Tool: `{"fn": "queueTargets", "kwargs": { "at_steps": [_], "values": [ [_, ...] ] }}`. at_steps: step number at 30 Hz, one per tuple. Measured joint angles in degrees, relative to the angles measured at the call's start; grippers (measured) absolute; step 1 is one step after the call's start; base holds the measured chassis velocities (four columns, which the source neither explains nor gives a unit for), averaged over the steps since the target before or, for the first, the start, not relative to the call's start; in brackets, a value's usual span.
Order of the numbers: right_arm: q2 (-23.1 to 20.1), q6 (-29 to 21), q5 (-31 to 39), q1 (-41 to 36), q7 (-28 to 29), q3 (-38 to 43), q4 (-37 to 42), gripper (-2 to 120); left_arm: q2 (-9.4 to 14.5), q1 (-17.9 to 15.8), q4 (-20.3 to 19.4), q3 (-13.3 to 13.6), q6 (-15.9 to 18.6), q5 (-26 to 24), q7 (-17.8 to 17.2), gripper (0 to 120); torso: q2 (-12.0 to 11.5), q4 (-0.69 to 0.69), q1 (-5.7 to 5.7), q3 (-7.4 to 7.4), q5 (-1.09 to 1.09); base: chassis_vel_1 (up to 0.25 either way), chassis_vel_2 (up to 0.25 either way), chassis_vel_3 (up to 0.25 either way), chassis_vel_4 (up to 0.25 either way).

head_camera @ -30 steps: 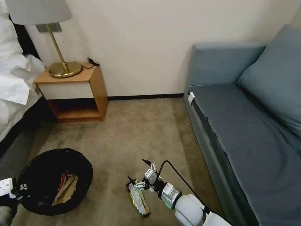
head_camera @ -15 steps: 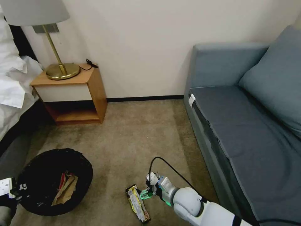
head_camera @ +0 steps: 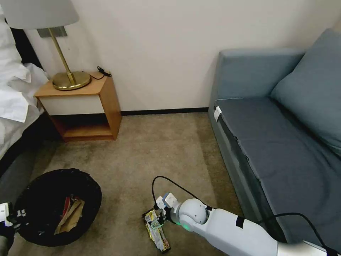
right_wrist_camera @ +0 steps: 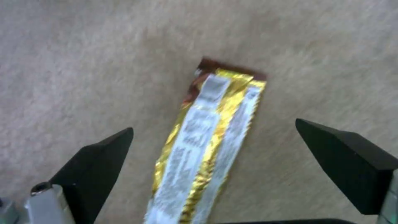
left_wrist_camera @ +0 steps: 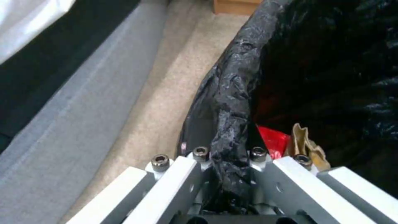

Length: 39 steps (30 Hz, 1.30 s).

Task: Pick up the trash bin, then pick up the garbage on the floor and place it into the trash bin.

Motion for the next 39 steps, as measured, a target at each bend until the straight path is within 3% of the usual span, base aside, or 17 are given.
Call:
{"fn": "queueTargets", "kwargs": {
  "at_steps": [23, 26, 39],
  "values": [
    [4.45, -2.55, -0.92, 1.79, 1.16, -5.95, -7.1, 100, -0.56, 0.07, -0.25, 0.03, 0.04, 0.1, 0.26, 3, 0.0, 0.0, 0.0, 0.0, 0.0, 0.0, 0.0, 0.0, 0.0],
    [5.12, -2.53, -0.94, 1.82, 1.03, -6.31, -7.5, 96, -0.52, 0.12, -0.14, -0.14, 0.04, 0.08, 0.29, 3, 0.0, 0.0, 0.0, 0.0, 0.0, 0.0, 0.0, 0.0, 0.0],
    [6.74, -2.46, -4.2, 2.15, 0.52, -7.69, -11.09, 49, -0.58, 0.1, -0.48, -0.31, 0.04, -0.18, 0.37, 3, 0.0, 0.0, 0.0, 0.0, 0.0, 0.0, 0.0, 0.0, 0.0]
  ]
}}
